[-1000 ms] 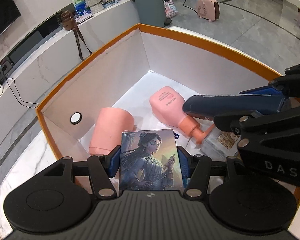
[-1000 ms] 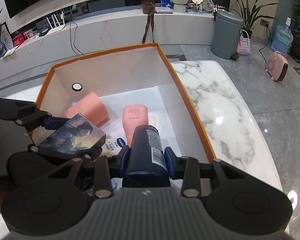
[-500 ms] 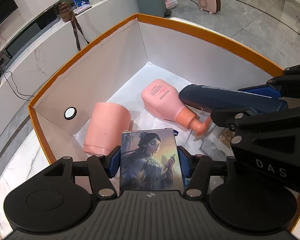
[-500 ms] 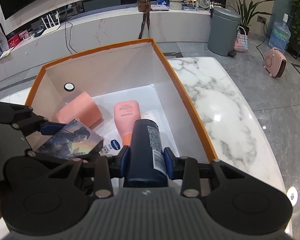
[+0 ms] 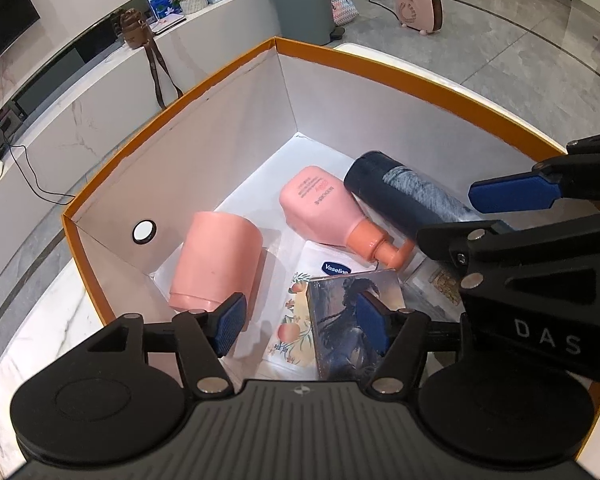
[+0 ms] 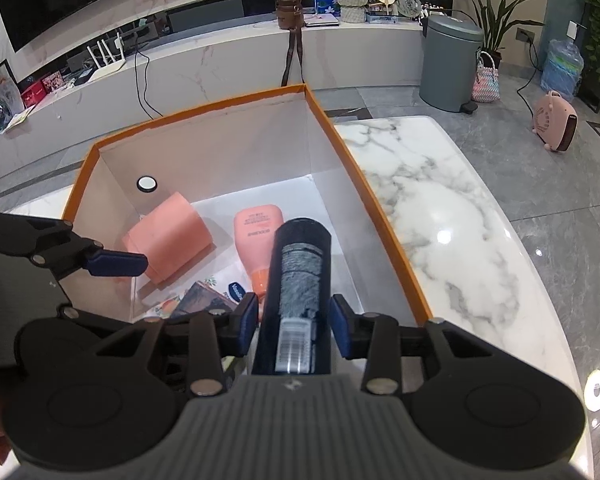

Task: Organize rigid objects
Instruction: 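Lower the book box with the left tool while the right tool lowers the spray can, then open both, then withdraw both tools from the box toward the plaid pouch and yellow tape measure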

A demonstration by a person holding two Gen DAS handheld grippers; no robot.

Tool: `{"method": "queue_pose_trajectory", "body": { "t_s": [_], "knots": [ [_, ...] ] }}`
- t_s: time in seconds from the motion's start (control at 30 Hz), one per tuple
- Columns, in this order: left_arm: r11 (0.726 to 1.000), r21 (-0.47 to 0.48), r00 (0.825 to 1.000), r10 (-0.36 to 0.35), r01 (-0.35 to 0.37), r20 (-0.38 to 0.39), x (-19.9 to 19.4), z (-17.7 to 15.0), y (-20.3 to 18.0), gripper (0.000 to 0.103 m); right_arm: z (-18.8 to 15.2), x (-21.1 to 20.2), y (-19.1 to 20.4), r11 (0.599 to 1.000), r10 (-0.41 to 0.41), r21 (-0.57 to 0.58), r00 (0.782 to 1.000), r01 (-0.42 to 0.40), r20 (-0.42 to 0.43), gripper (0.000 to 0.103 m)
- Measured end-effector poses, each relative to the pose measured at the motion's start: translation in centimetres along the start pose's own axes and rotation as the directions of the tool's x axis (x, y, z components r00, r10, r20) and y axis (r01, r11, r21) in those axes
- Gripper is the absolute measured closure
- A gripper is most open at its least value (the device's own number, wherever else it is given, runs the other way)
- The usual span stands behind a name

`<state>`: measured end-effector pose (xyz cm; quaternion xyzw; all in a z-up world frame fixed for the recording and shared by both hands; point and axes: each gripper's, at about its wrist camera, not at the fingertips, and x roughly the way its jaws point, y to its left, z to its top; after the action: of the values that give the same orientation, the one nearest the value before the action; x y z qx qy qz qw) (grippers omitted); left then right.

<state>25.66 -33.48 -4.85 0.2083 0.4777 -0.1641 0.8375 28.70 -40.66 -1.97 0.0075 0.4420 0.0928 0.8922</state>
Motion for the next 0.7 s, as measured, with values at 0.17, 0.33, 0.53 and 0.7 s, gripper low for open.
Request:
{"method": "queue_pose_trajectory", "body": {
  "t_s": [0.17, 0.33, 0.53, 0.7],
  "knots": [
    [1.000, 0.001, 1.000, 0.002, -0.002, 0.017, -0.7, 0.1, -0.1, 0.029, 0.2, -0.6, 0.0, 1.000, -0.010, 0.008, 1.000, 0.010, 0.021, 0.055],
    [1.000, -0.001, 0.999, -0.002, 0.002, 0.042, -1.9, 0.4, -0.1, 0.028, 0.4, -1.3, -0.5, 1.000, -0.011, 0.028, 0.999, 0.010, 0.034, 0.055],
    [1.000, -0.002, 0.998, 0.002, -0.002, 0.067, -3.5, 0.7, 0.2, 0.028, 0.7, -2.5, -0.5, 0.999, -0.009, 0.041, 0.998, 0.007, 0.058, 0.055],
    [1.000, -0.006, 0.996, 0.013, -0.012, 0.086, -5.0, 0.8, 0.7, 0.028, 1.1, -3.6, -0.1, 0.999, -0.003, 0.046, 0.997, -0.001, 0.080, 0.055]
  ]
}}
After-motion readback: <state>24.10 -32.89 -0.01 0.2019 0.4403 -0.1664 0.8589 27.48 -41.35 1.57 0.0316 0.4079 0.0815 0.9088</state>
